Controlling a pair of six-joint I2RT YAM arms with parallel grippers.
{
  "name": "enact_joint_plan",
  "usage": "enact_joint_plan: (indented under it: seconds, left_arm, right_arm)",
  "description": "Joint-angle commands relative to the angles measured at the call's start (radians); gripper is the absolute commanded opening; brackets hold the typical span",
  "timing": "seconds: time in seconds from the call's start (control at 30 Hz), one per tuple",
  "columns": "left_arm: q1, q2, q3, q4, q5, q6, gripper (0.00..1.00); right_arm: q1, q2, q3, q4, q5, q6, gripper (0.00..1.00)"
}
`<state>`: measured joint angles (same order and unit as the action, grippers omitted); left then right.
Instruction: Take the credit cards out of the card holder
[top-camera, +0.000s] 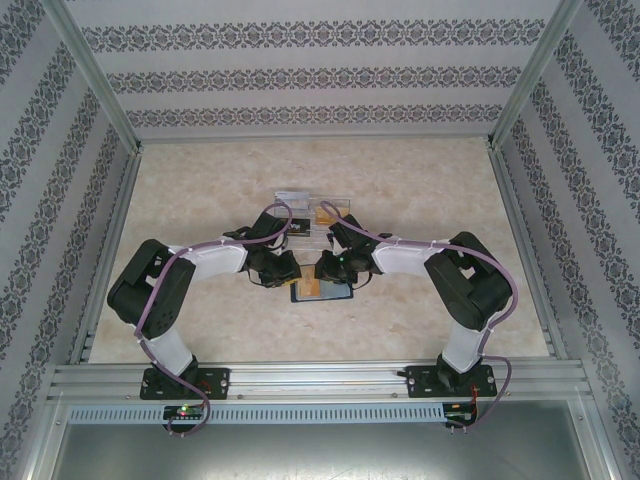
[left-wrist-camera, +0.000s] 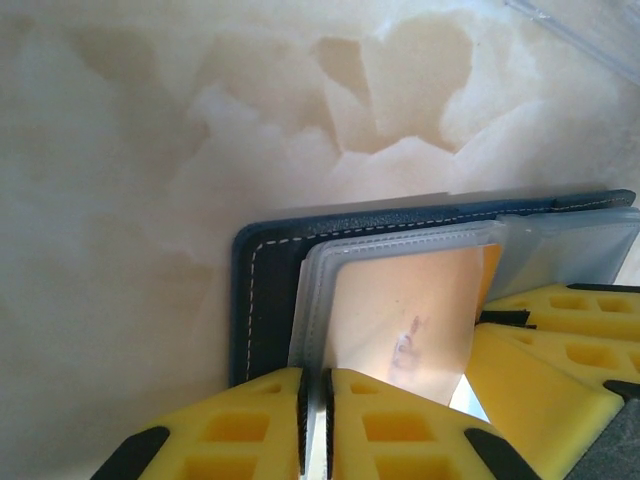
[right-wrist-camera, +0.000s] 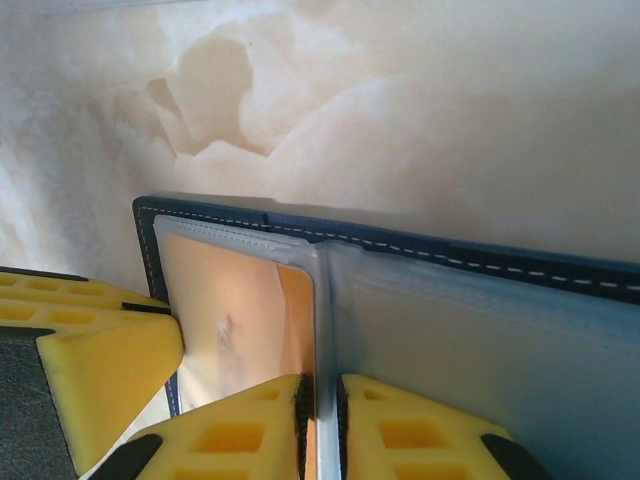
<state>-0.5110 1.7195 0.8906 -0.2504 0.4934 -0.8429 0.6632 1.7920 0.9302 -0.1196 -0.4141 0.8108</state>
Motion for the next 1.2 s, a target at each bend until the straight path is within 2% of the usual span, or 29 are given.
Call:
enact_joint_plan:
  seconds: [0.0, 0.27, 0.37, 0.6, 0.77, 0.87, 1.0, 1.17]
  left_arm:
    - [-0.014, 0.039, -0.01, -0.039, -0.018, 0.004, 0.14]
    - [-0.014, 0.042, -0.012, -0.044, -0.021, 0.008, 0.13]
    - [-0.014, 0.038, -0.008, -0.052, -0.018, 0.013, 0.15]
    - [-0.015, 0.006, 0.011, -0.1, -0.06, 0.029, 0.27]
    - [-0.014, -0.005, 0.021, -0.109, -0.056, 0.039, 0.27]
    - [-0.014, -0.013, 0.033, -0.109, -0.048, 0.045, 0.26]
    - [-0.014, -0.013, 0.044, -0.102, -0.033, 0.049, 0.22]
    - [-0.014, 0.006, 0.035, -0.101, -0.034, 0.047, 0.17]
  right_arm:
    - [0.005, 0.026, 0.016, 0.027, -0.043, -0.021, 0.18]
    - [0.01, 0.03, 0.02, 0.035, -0.061, -0.032, 0.14]
    - [0.012, 0.024, 0.02, 0.028, -0.049, -0.038, 0.08]
    - [-0.006, -0.059, -0.034, -0.002, 0.048, -0.073, 0.04]
    - [-0.018, -0.092, -0.064, 0.001, 0.063, -0.079, 0.03]
    - [-0.019, -0.095, -0.068, 0.025, 0.027, -0.075, 0.04]
    - [-0.011, -0.08, -0.052, 0.058, -0.046, -0.064, 0.16]
    - [-0.001, -0.042, -0.015, 0.038, -0.042, -0.047, 0.22]
